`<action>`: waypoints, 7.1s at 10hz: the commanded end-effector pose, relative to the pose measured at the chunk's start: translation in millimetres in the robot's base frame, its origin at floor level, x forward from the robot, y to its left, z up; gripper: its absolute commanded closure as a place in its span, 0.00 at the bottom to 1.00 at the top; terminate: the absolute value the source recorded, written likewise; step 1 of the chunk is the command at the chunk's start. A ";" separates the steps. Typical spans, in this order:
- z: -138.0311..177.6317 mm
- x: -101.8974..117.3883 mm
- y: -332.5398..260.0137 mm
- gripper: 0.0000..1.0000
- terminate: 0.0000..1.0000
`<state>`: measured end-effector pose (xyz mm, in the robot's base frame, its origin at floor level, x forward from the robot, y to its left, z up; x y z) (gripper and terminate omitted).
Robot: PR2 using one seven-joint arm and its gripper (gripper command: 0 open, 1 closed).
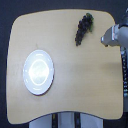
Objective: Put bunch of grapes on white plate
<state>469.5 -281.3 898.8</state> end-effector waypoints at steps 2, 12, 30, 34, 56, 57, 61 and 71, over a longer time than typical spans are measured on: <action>-2.9 2.2 7.7 0.00 0.00; -46.8 93.0 121.0 0.00 0.00; -193.9 144.4 132.4 0.00 0.00; -188.3 127.3 156.8 1.00 0.00; -88.7 117.2 182.7 1.00 0.00; -71.8 113.8 180.0 1.00 0.00; -28.4 76.9 187.1 1.00 0.00; -72.7 -25.0 334.4 1.00 0.00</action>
<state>474.8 -19.6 858.9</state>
